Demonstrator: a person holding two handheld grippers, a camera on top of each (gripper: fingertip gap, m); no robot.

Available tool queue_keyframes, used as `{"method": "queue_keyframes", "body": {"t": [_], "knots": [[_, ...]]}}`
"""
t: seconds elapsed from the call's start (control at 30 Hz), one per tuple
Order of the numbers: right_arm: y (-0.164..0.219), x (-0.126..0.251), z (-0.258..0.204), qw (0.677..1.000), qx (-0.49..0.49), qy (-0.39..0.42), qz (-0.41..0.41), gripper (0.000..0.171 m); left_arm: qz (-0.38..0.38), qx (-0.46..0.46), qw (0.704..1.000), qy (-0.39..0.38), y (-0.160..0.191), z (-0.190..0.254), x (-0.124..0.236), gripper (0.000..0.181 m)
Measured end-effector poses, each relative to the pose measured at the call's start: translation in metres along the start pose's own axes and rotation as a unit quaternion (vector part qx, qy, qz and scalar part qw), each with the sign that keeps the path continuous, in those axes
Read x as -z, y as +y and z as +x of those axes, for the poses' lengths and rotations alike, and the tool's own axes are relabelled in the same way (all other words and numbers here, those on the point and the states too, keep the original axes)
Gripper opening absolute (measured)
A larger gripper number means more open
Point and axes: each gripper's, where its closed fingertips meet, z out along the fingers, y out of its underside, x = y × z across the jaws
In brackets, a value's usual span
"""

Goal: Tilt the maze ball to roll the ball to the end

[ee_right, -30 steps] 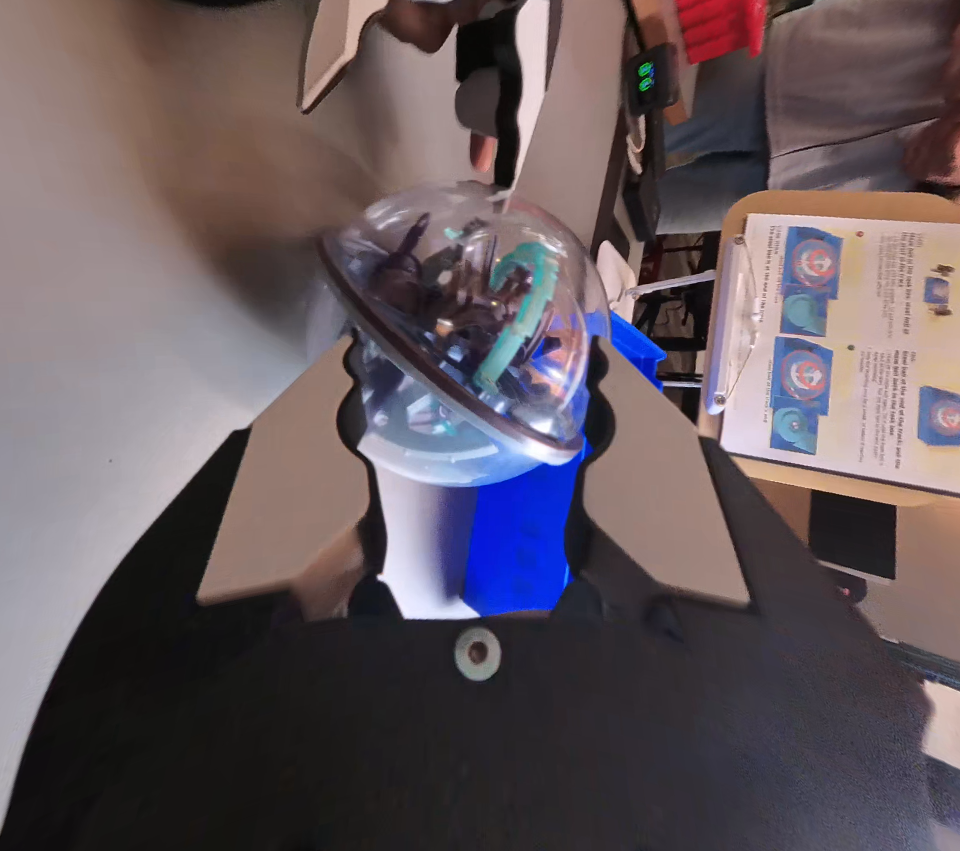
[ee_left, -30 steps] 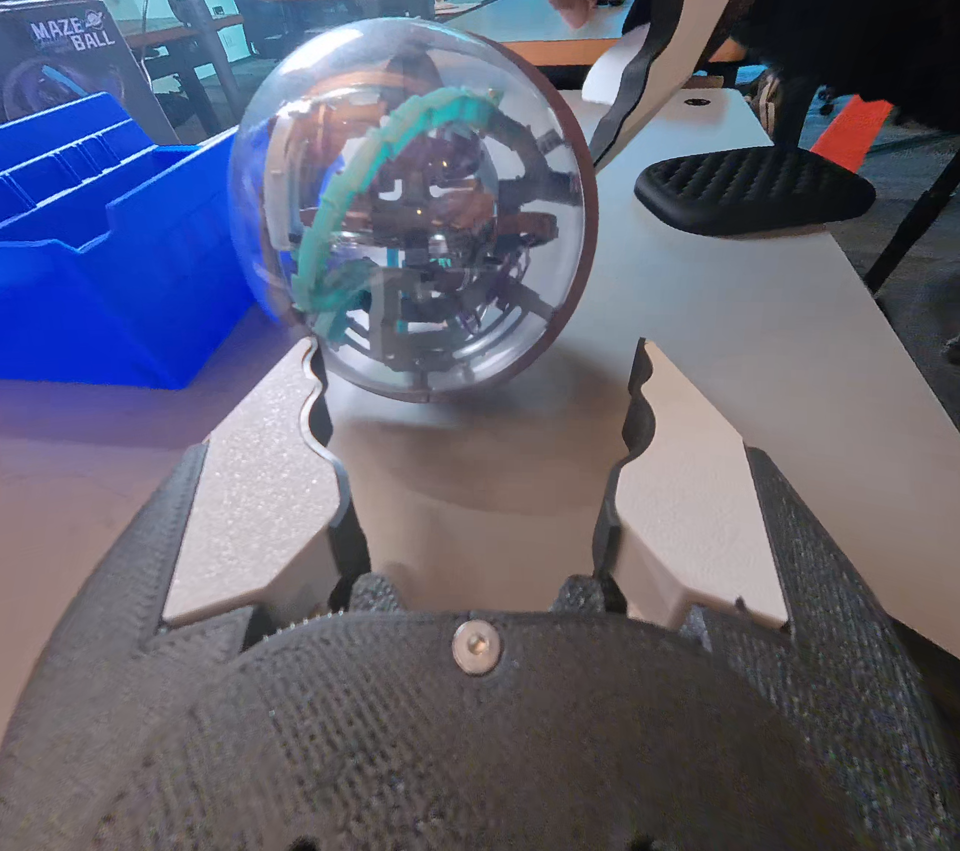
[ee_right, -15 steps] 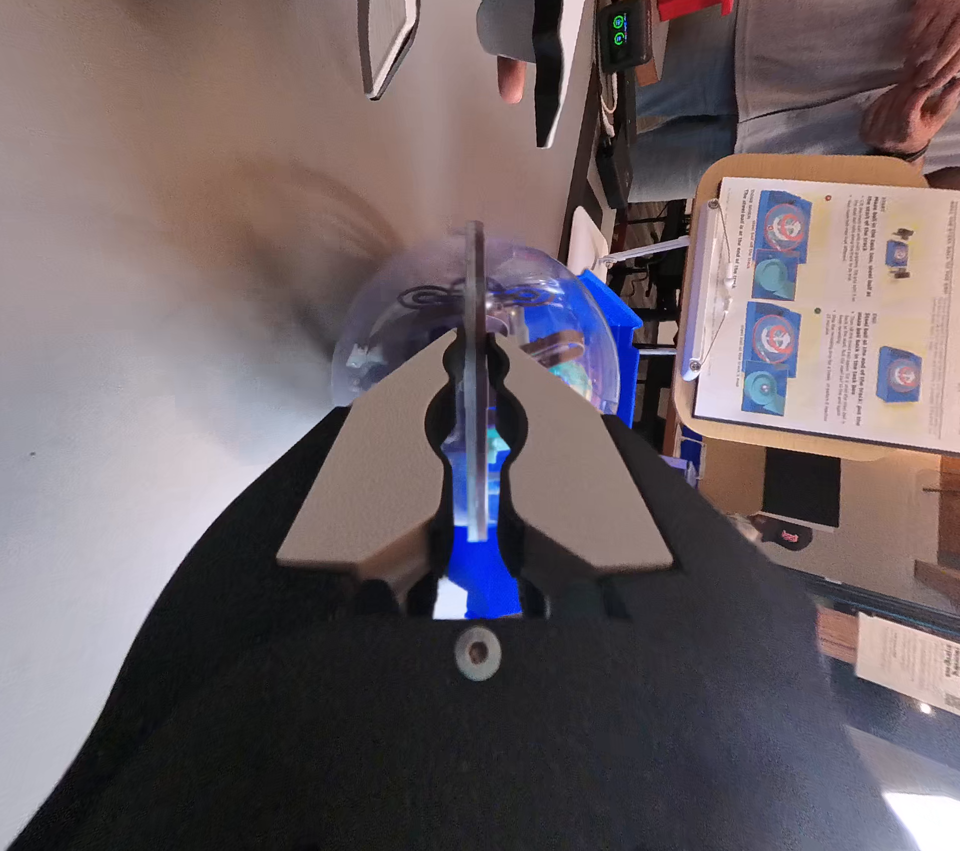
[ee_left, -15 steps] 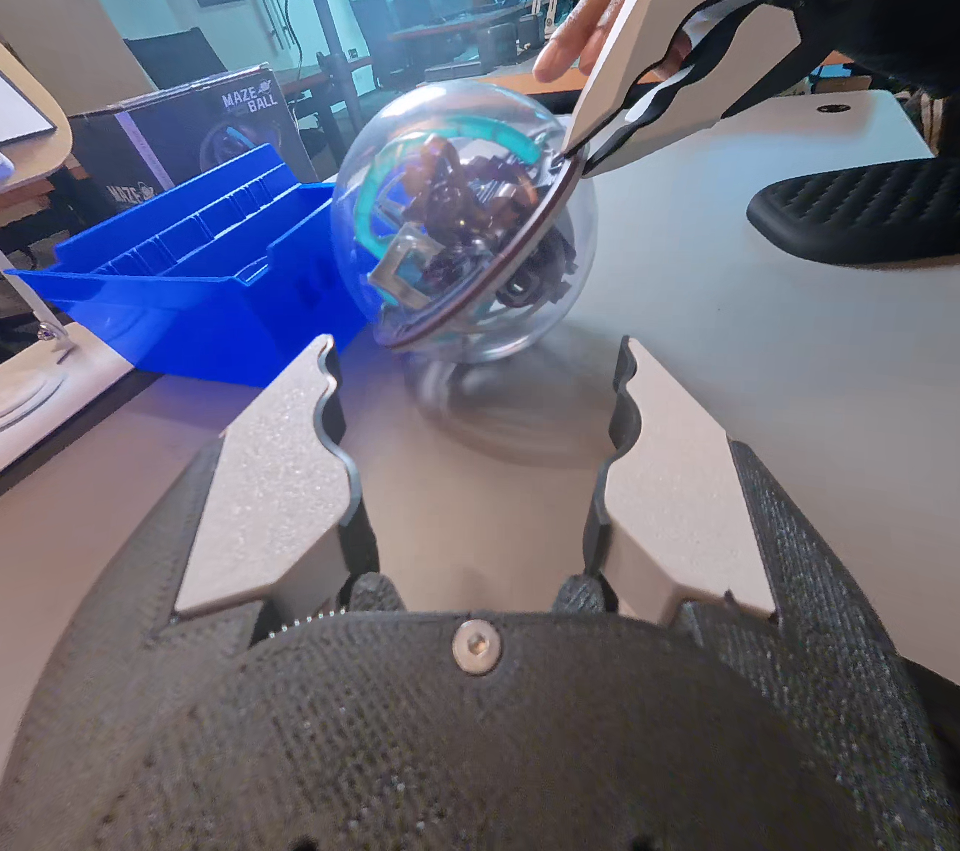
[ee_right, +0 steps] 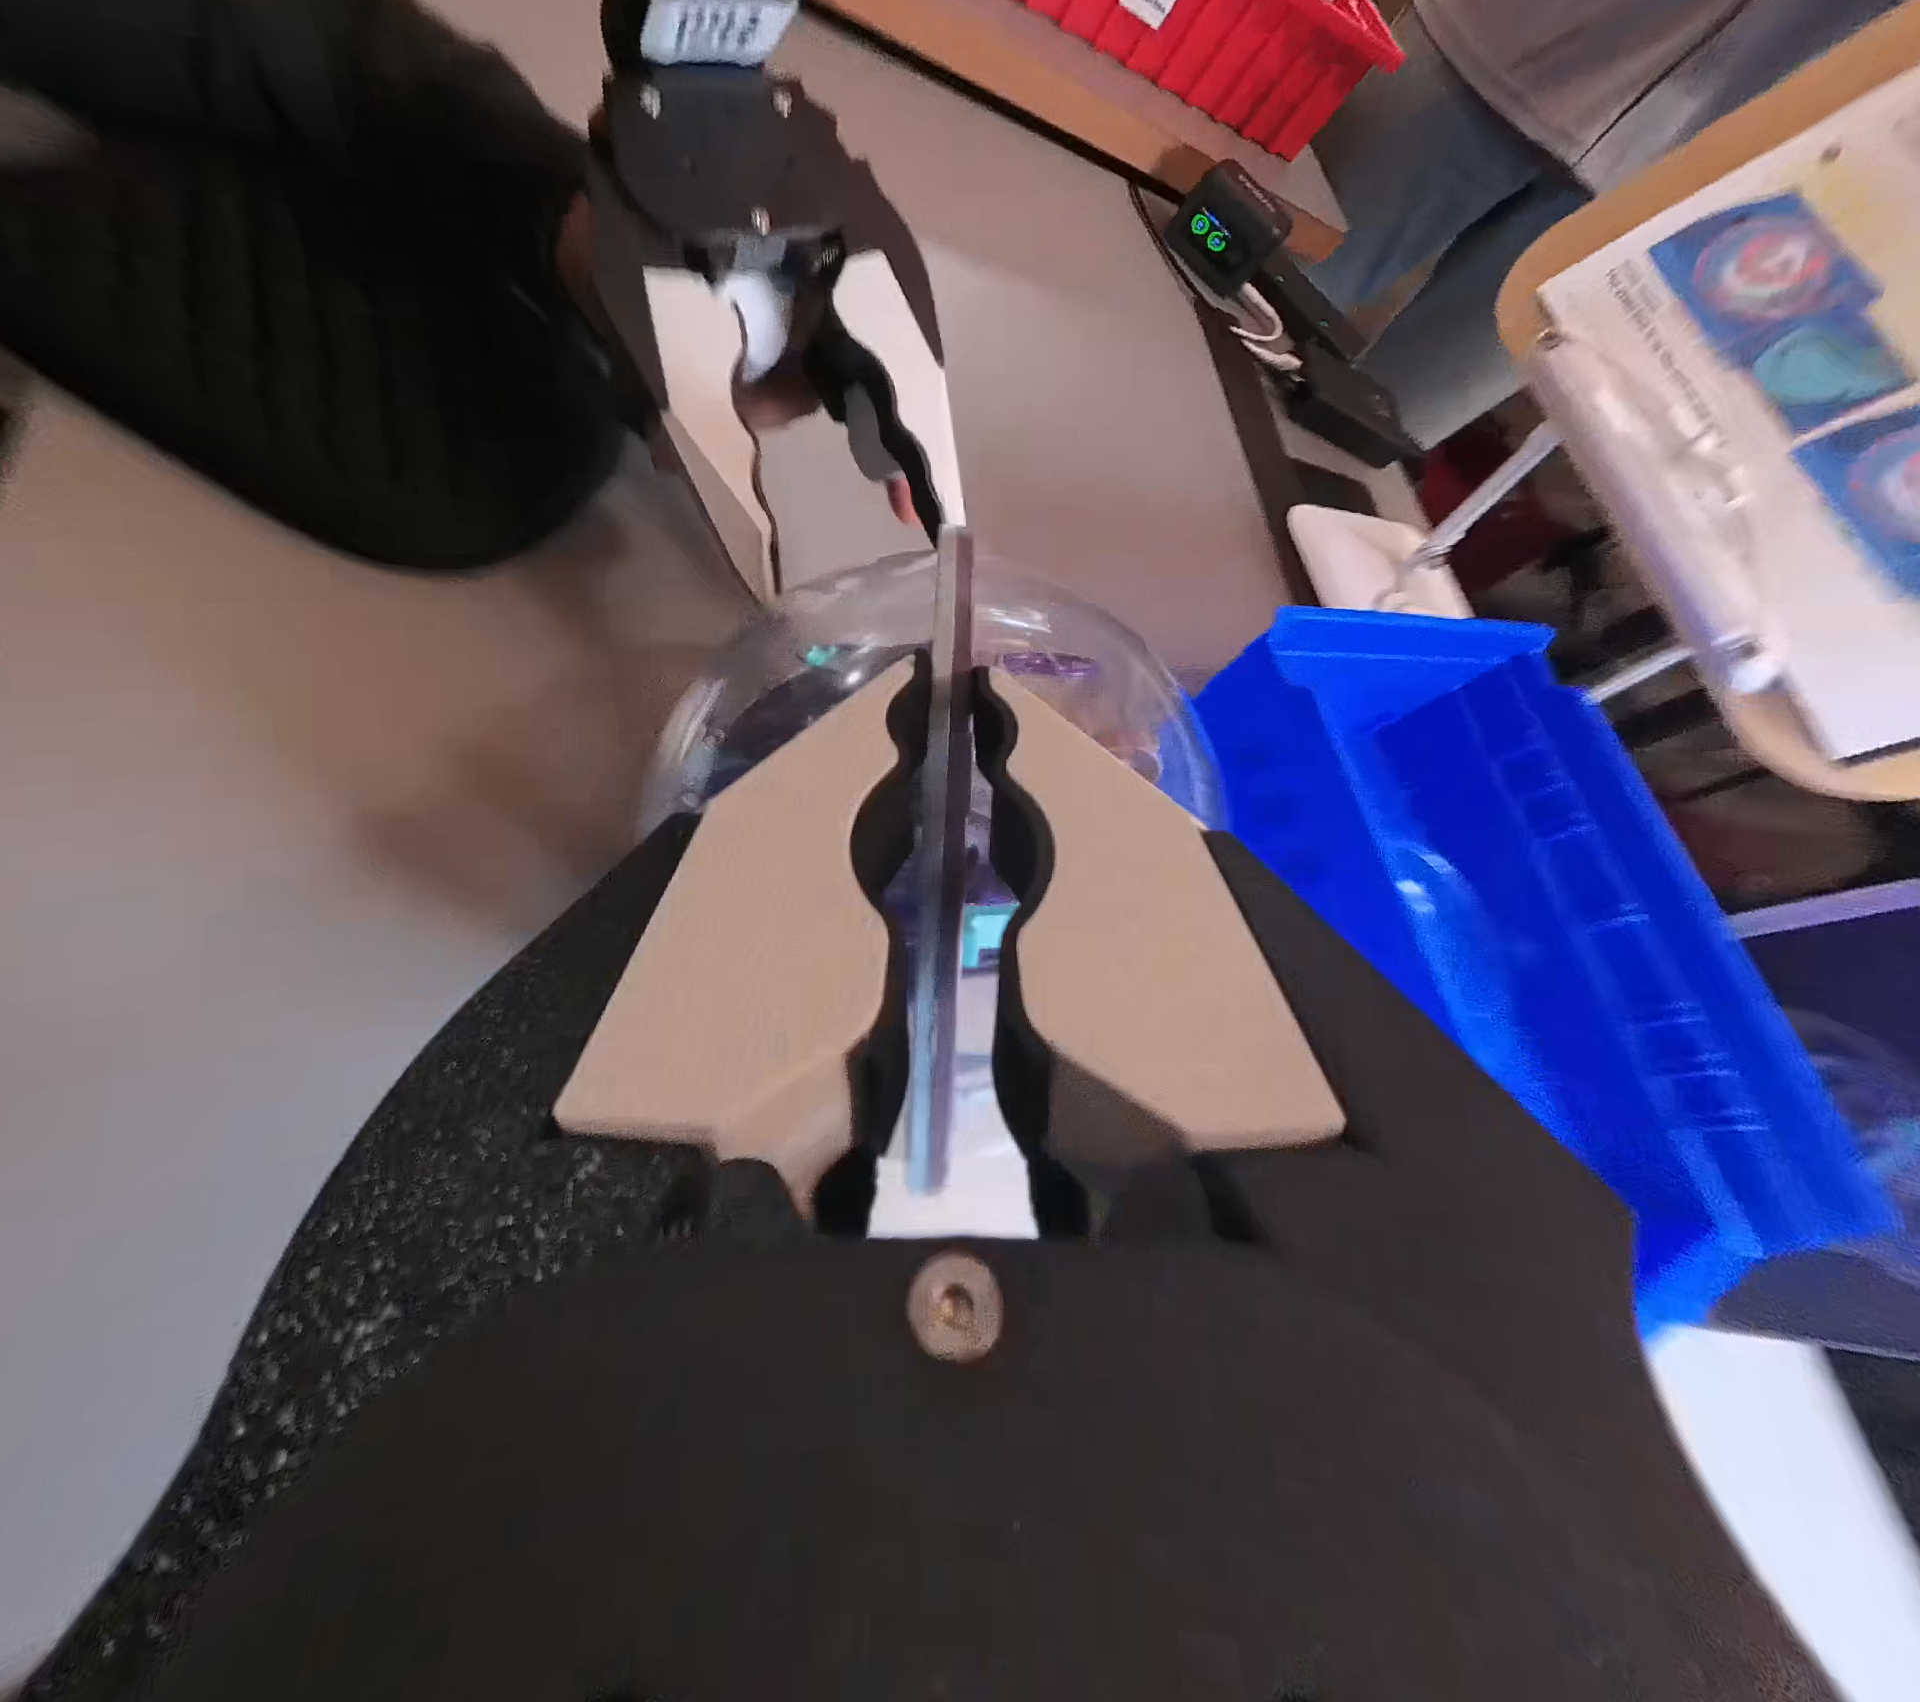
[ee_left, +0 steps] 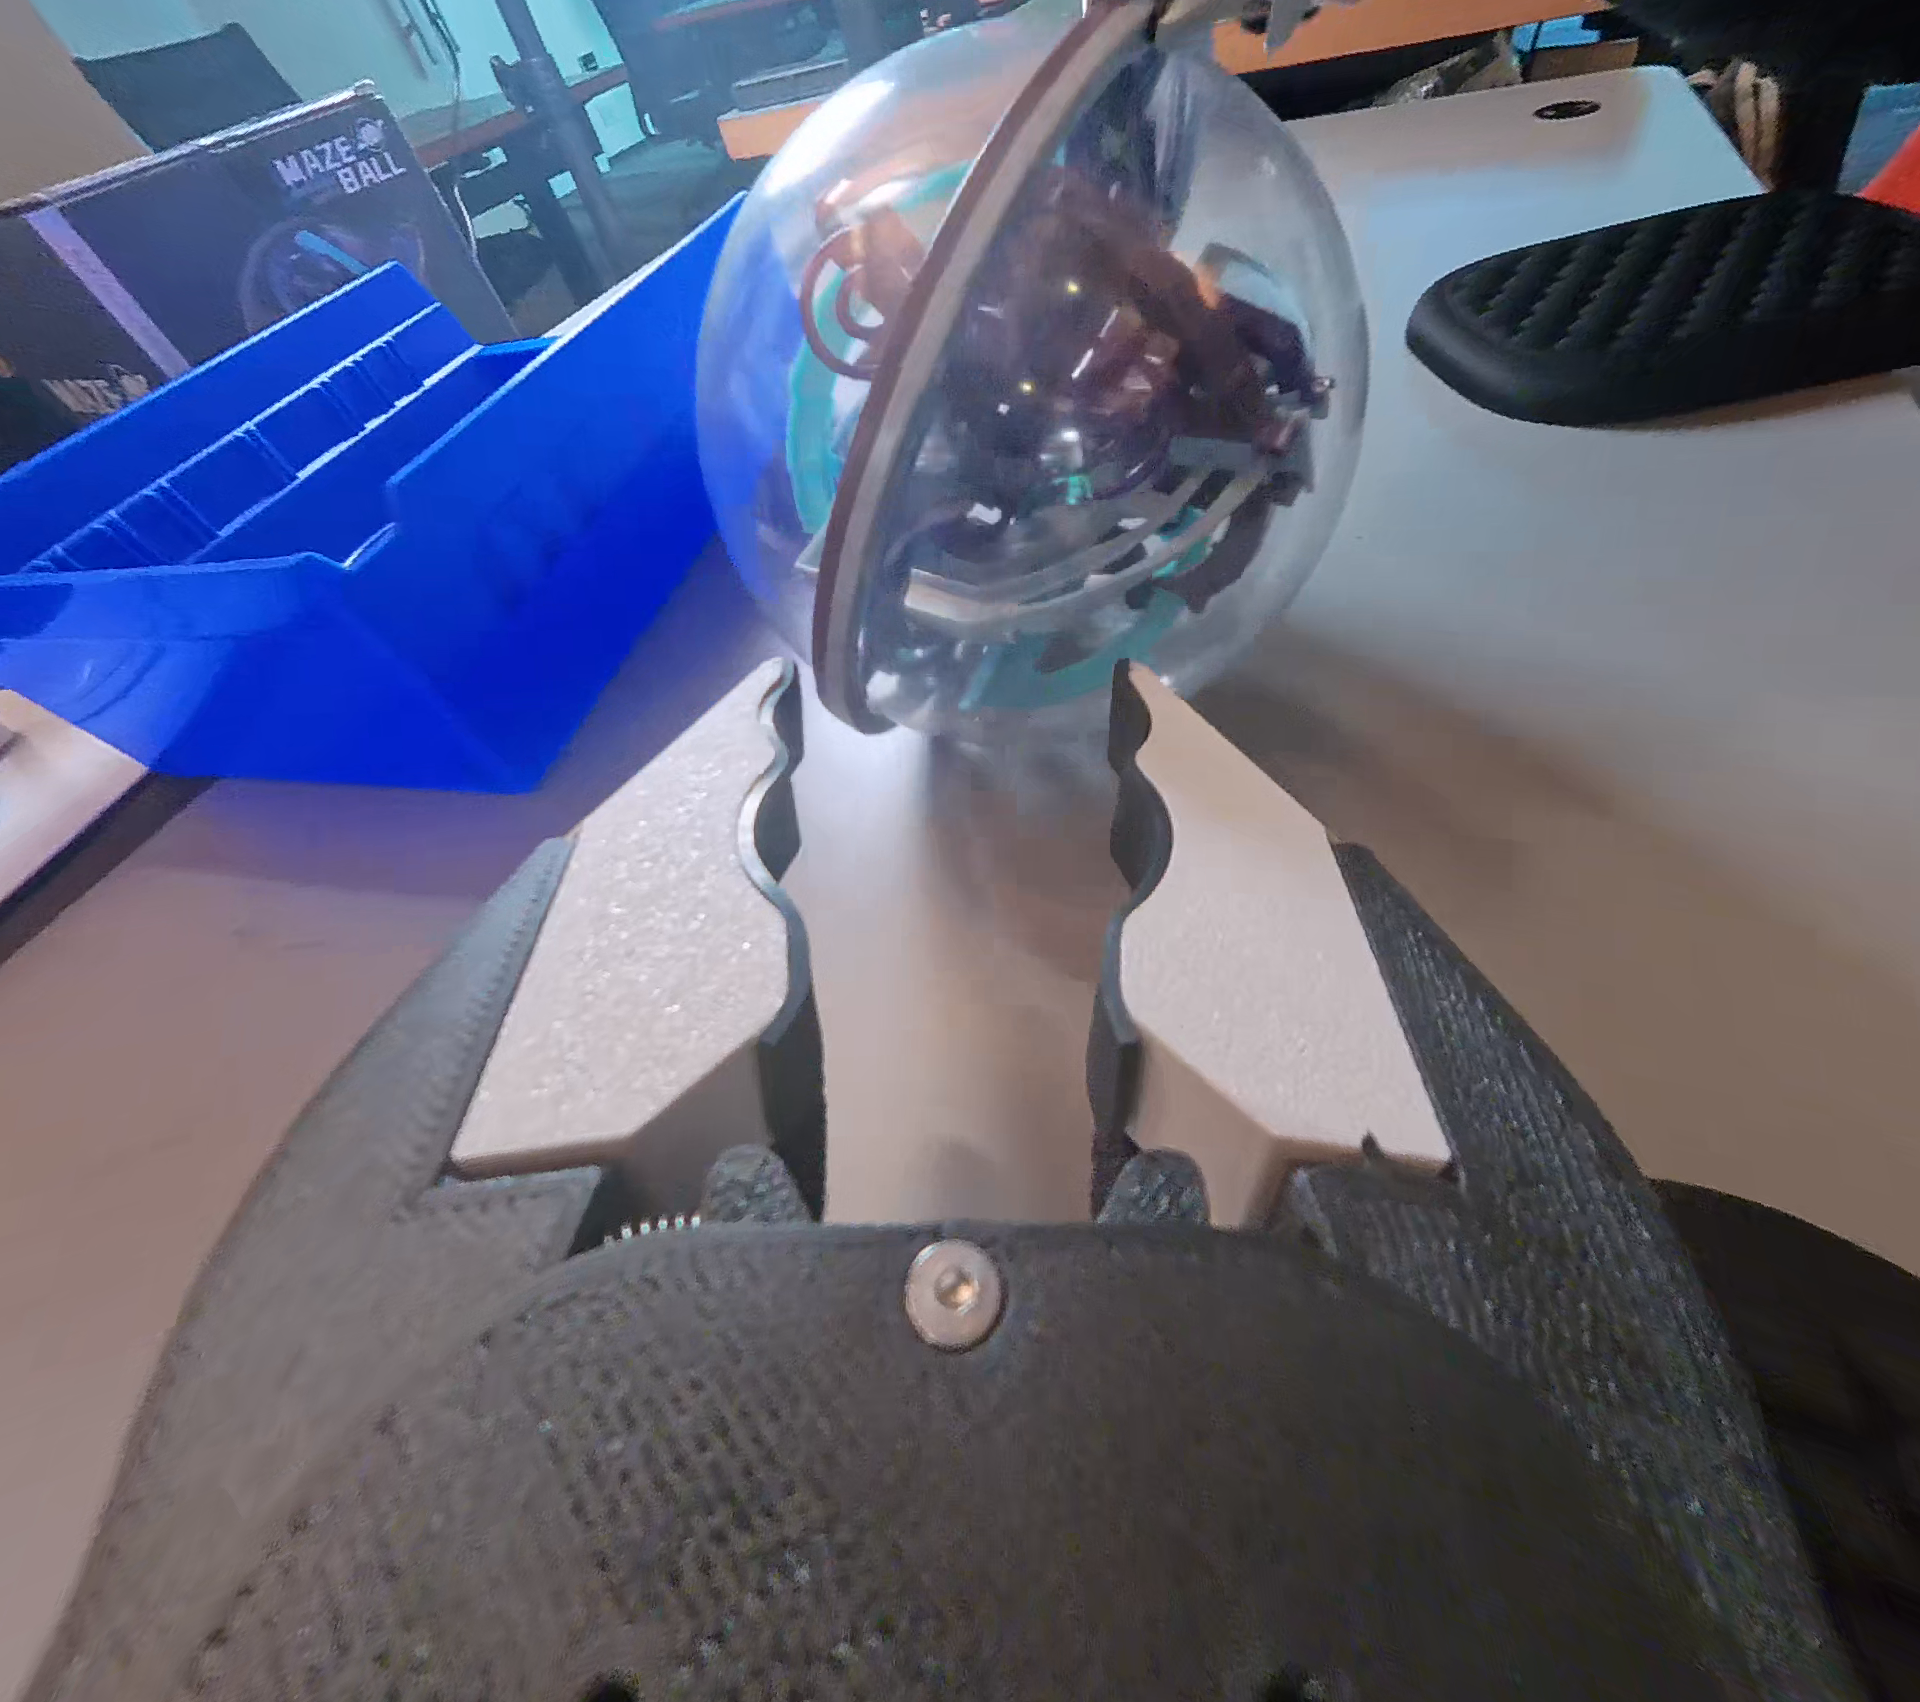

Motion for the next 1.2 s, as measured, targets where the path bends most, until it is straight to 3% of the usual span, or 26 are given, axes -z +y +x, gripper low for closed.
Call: {"method": "queue_keyframes", "body": {"t": [0.13,0.2,0.37,0.43,0.6,0.67,0.73,0.83,0.93,1.0,1.2], "knots": [[-0.005,0.001,-0.001,0.991,-0.129,-0.019,0.042,0.006,0.008,0.012,1.000,0.015,-0.002,0.005,0.001,0.054],[-0.004,0.002,0.002,0.985,-0.164,-0.016,0.052,0.006,0.014,0.014,1.000,0.024,-0.005,0.008,0.002,0.041],[-0.003,0.005,0.000,0.983,-0.174,-0.002,0.057,0.006,0.029,0.007,0.999,0.039,-0.012,0.016,0.003,0.011],[-0.004,0.005,0.001,0.981,-0.182,0.003,0.059,0.006,0.032,0.005,0.999,0.039,-0.014,0.016,0.003,0.007],[-0.008,0.006,0.001,0.978,-0.196,-0.003,0.072,0.005,0.054,0.000,0.999,0.009,-0.023,0.003,0.010,0.053],[-0.011,0.006,-0.002,0.979,-0.190,-0.014,0.076,0.005,0.073,0.009,0.997,0.010,-0.032,-0.005,0.016,0.061],[-0.015,0.008,-0.005,0.976,-0.199,-0.027,0.083,0.005,0.085,0.044,0.994,0.057,-0.037,-0.003,0.020,0.064],[-0.021,0.012,-0.012,0.965,-0.231,-0.062,0.108,0.005,0.092,0.079,0.986,0.113,-0.037,0.006,0.019,0.059],[-0.020,0.015,-0.013,0.952,-0.266,-0.081,0.130,0.005,0.108,0.091,0.975,0.172,-0.042,0.025,0.021,0.029],[-0.016,0.017,-0.009,0.940,-0.296,-0.085,0.145,0.005,0.109,0.096,0.975,0.168,-0.045,0.026,0.020,0.009],[0.006,0.015,0.004,0.882,-0.419,-0.113,0.183,0.005,0.071,0.147,0.972,0.168,-0.043,0.020,0.012,0.006]]}}
